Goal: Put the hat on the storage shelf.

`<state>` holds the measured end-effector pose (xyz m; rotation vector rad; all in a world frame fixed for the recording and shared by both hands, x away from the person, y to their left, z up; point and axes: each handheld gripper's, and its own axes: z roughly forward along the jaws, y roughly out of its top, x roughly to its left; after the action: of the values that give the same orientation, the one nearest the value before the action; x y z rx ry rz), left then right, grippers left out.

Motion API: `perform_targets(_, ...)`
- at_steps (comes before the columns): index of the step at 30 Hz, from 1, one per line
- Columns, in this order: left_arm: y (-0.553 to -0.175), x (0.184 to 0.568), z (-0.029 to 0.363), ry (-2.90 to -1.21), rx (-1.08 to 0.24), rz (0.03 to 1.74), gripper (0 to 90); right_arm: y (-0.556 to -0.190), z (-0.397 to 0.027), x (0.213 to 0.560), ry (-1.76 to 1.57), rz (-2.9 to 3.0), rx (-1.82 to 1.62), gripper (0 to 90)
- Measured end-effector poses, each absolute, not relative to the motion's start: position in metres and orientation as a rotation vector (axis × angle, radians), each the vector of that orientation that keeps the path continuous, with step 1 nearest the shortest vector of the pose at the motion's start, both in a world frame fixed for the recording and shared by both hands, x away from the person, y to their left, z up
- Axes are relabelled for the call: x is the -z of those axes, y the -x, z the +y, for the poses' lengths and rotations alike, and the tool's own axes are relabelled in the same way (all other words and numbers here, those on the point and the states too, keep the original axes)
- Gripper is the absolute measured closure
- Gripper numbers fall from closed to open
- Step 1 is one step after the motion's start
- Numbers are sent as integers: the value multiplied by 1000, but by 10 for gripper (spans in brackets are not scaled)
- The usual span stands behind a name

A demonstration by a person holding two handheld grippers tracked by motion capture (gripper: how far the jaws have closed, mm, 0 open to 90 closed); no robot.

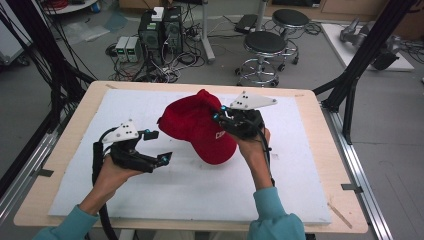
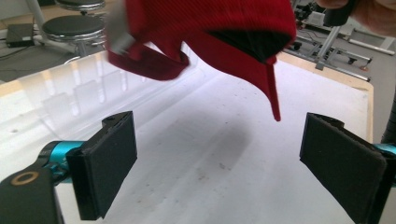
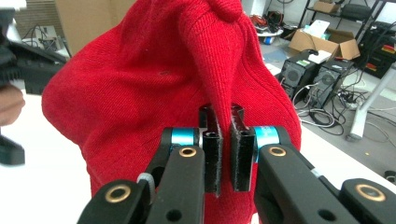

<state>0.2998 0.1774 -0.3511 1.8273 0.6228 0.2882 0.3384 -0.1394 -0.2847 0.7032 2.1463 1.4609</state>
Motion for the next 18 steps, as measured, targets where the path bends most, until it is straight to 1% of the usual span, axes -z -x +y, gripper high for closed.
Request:
perform_targets(13, -303, 370, 141, -1805, -249, 596, 139, -342, -136, 284, -732, 2121, -1480, 860)
perform_targets(18, -302, 372, 131, -1777, -246, 576, 180, -342, -135, 282, -747, 2104, -1490, 860)
